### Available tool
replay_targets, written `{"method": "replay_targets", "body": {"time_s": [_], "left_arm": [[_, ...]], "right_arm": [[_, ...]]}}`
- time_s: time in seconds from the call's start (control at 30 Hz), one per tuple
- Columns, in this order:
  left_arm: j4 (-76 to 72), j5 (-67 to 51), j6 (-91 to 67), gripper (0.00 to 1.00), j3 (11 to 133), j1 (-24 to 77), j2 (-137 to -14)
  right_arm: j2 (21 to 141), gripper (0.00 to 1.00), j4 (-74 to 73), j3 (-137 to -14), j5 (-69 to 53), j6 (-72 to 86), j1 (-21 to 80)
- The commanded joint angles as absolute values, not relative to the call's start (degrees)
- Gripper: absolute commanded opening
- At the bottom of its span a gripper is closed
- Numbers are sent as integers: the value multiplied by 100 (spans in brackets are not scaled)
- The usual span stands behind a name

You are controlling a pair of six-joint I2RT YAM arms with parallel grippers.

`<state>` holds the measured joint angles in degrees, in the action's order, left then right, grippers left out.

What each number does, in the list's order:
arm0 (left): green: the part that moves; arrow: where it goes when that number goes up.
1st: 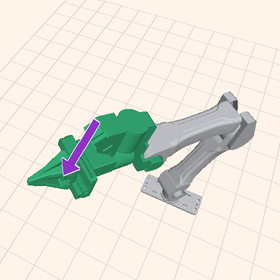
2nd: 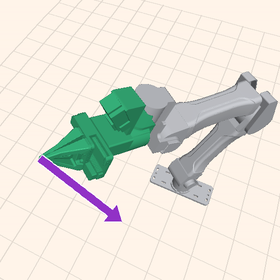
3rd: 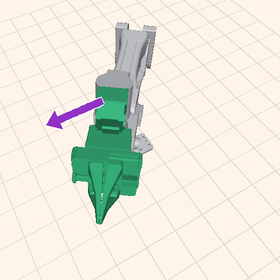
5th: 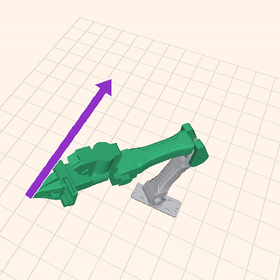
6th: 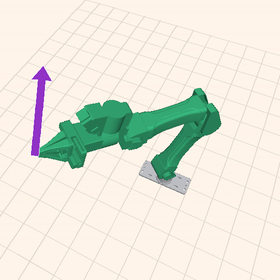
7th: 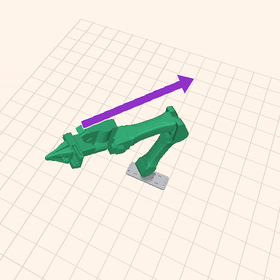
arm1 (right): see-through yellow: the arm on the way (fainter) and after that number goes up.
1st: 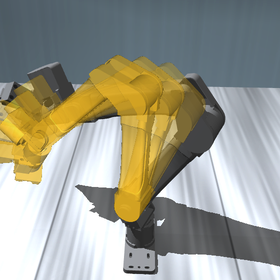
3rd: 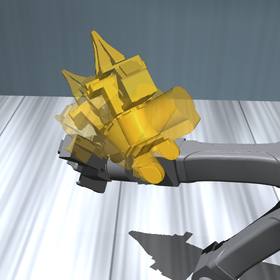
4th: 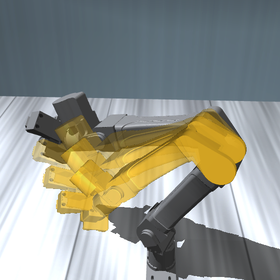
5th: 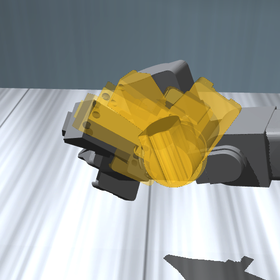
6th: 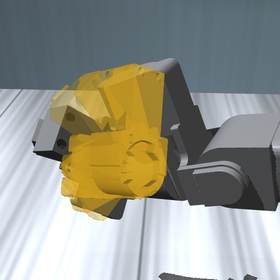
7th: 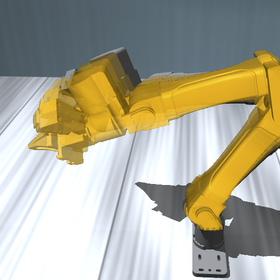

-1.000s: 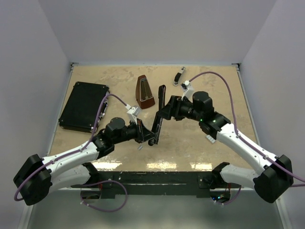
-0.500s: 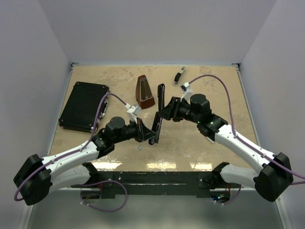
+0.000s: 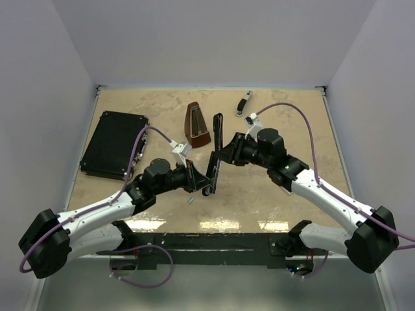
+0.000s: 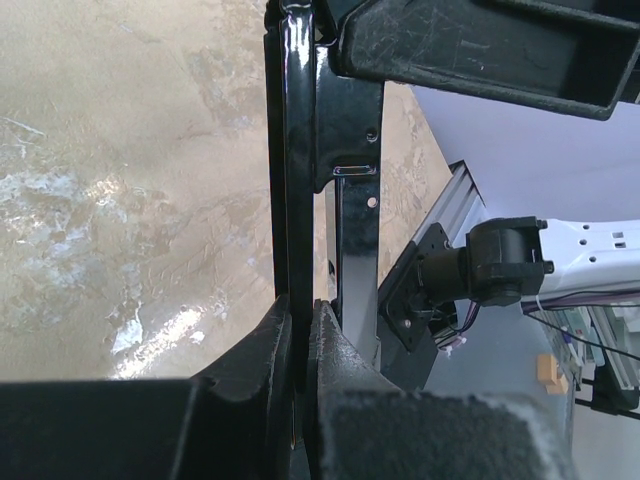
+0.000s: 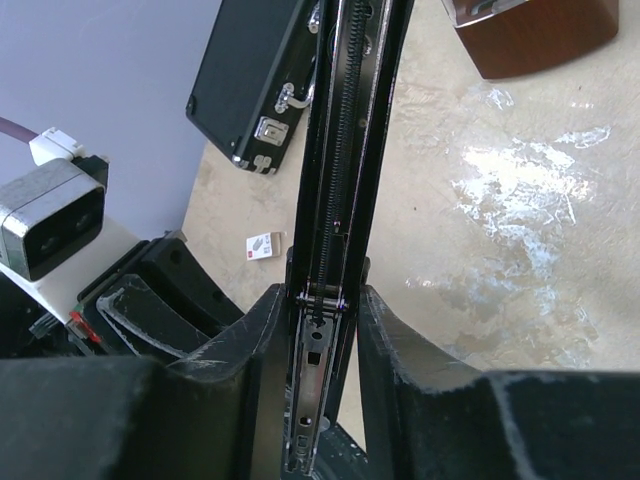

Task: Unload the staples from the stapler

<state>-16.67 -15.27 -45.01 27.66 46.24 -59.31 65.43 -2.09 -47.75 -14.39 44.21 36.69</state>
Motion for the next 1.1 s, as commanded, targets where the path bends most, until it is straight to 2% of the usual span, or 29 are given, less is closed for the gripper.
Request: {"method": "replay_targets", "body": {"time_s": [0.0,0.03,0.13,0.33,0.4,0.67,0.73,0.8,1.07], "left_arm": [[-2522,-1485,-4456,0,3103,4605,-5906],[-2531,-1529,-4421,0,3120,4605,-5915],[-2409,-1599,-4307,0,3182,4597,-5950],[-2277,-1679,-4166,33,3208,4605,-5950],[-2224,-1661,-4105,38,3217,4597,-5907],[-1697,-1617,-3745,40,3340,4597,-5766],[-1600,-1617,-3692,44,3331,4597,-5739],[-1565,-1643,-3621,55,3331,4597,-5704],[-1012,-1626,-3105,58,3682,4597,-5678]], "right_arm": [[6601,22,-26,-4772,-1424,4544,3718],[6601,11,95,-4764,-1415,4553,3709],[6583,0,167,-4720,-1345,4588,3709],[6618,0,193,-4799,-1037,4544,3700],[6697,0,228,-4834,-897,4536,3709],[7066,0,97,-5080,-475,4263,3665],[7180,0,27,-5176,-335,4193,3612],[7259,0,18,-5273,-264,4105,3543],[7593,0,-553,-5466,-18,3605,2709]]}}
